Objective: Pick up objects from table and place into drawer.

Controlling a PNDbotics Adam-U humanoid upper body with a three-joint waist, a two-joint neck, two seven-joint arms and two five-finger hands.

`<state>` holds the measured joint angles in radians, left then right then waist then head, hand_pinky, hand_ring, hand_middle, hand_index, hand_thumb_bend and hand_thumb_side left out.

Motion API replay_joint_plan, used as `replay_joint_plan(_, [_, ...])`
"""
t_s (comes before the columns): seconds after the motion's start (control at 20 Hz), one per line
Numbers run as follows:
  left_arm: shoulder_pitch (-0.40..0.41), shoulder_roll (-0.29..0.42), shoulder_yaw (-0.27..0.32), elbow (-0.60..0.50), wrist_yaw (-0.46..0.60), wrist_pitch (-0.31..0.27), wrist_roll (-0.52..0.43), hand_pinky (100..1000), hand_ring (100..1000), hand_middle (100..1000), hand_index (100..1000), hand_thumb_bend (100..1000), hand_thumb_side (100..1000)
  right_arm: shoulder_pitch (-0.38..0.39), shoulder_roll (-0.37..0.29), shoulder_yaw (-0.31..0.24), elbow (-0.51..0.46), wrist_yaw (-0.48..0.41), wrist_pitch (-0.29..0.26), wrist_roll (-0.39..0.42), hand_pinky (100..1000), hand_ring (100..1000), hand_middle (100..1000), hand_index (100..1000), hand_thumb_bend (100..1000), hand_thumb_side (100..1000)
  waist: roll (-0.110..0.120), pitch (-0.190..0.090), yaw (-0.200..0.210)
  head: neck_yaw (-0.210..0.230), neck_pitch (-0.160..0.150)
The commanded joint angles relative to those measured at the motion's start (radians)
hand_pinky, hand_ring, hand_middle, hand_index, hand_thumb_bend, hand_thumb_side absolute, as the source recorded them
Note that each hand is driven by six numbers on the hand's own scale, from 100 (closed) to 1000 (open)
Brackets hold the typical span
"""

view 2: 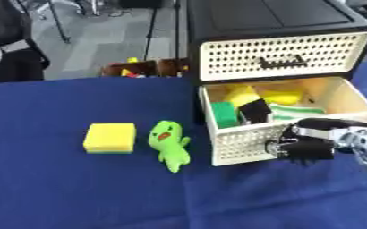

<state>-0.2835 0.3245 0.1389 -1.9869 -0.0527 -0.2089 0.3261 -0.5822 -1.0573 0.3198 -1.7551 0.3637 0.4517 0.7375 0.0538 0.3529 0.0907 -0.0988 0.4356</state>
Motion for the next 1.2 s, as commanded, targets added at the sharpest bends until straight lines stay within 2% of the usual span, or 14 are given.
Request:
replay_joint_plan(0.05, [-0.003, 0.008, 0.01, -0.013, 0.005, -0.004, -0.002, 543, 687, 703, 887, 487, 883, -0.028, -0.001, -0.02, 0.057, 0.038, -0.006, 0.035, 538, 784, 809, 822, 100, 1000, -0.001, -0.013, 0.001, -0.003, -0.017])
replay_joint_plan(0.3, [-0.001, 0.005, 0.01, -0.013, 0.009, -0.006, -0.011, 546, 688, 701, 885, 482, 885, -0.054, 0.027, -0.017, 0.102, 0.04, -0.034, 0.035, 526, 772, 797, 824, 100, 1000, 0.0, -0.012, 0.005, -0.005, -0.019])
replay_joint_plan(0.65, [-0.004, 0.001, 0.009, -0.013, 0.016, -0.007, -0.021, 544, 688, 699, 886, 480, 888, -0.051, 0.011, -0.016, 0.002, 0.017, -0.038, 0.042, 528, 774, 798, 823, 100, 1000, -0.003, -0.009, 0.005, -0.005, -0.021])
replay_joint_plan(1.0, [-0.004, -0.007, 0.009, -0.013, 0.024, -0.007, -0.032, 540, 687, 697, 885, 474, 890, -0.073, 0.029, -0.008, 0.019, 0.021, -0.033, 0.039, 529, 773, 799, 825, 100, 1000, -0.005, -0.011, 0.014, -0.006, -0.028])
replay_joint_plan(1.2, [-0.004, -0.014, 0.007, -0.013, 0.026, -0.005, -0.036, 540, 687, 697, 886, 474, 892, -0.097, 0.042, 0.001, 0.056, 0.055, -0.034, 0.03, 535, 779, 804, 825, 100, 1000, -0.007, -0.01, 0.014, -0.01, -0.032])
